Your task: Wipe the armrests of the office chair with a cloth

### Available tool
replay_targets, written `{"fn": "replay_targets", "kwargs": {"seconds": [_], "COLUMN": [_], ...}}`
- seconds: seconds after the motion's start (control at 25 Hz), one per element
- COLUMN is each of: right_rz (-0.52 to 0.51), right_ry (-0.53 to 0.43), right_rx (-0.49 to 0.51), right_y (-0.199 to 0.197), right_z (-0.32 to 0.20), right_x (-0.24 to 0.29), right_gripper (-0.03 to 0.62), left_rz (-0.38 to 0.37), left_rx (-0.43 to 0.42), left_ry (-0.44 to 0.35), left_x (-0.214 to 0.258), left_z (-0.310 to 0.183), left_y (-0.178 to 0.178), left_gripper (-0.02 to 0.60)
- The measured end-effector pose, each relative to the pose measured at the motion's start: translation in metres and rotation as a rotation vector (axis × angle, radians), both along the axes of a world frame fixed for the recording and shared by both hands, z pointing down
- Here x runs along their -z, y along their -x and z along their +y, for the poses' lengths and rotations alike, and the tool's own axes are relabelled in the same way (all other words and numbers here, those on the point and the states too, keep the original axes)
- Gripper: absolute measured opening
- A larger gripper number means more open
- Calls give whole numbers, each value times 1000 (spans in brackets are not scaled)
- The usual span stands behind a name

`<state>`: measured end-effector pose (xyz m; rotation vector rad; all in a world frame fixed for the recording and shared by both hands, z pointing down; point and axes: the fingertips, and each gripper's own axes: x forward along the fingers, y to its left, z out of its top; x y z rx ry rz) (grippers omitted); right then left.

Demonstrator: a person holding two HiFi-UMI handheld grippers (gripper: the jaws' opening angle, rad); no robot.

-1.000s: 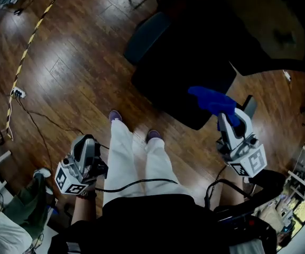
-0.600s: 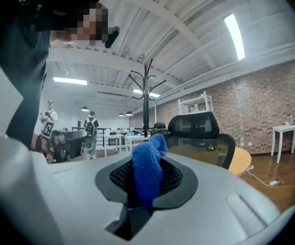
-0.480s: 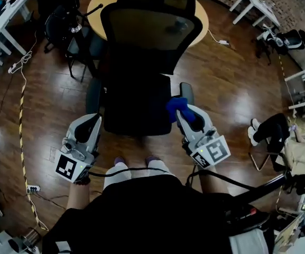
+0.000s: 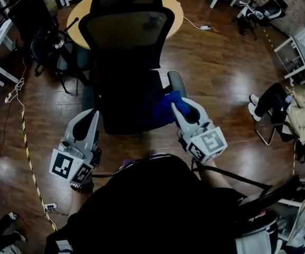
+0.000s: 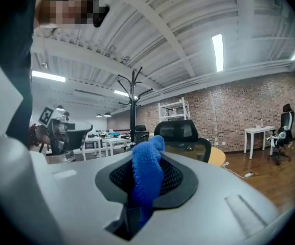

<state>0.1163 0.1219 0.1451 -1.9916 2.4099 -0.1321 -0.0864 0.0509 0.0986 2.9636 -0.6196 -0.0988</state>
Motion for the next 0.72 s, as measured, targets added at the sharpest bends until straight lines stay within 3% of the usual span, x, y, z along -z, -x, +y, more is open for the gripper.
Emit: {"fn": "replay_targets", "kwargs": {"seconds": [0.24, 0.48, 0.72], "right_rz": [26, 84, 100], "right_ry": [-40, -130, -146], "right_rx": [-47, 38, 52], "right_y": [-20, 6, 16], "right_z": [13, 7, 14], "right_x": [7, 33, 32], "right_gripper": [63, 63, 63], "left_rz": [-2, 46, 26], "left_rx": [14, -89, -65], "left_ry": [-55, -106, -59], "left_x": [7, 13, -1], "left_z": [3, 34, 32], "left_y": [-14, -30, -20], "left_gripper": [5, 5, 5]}}
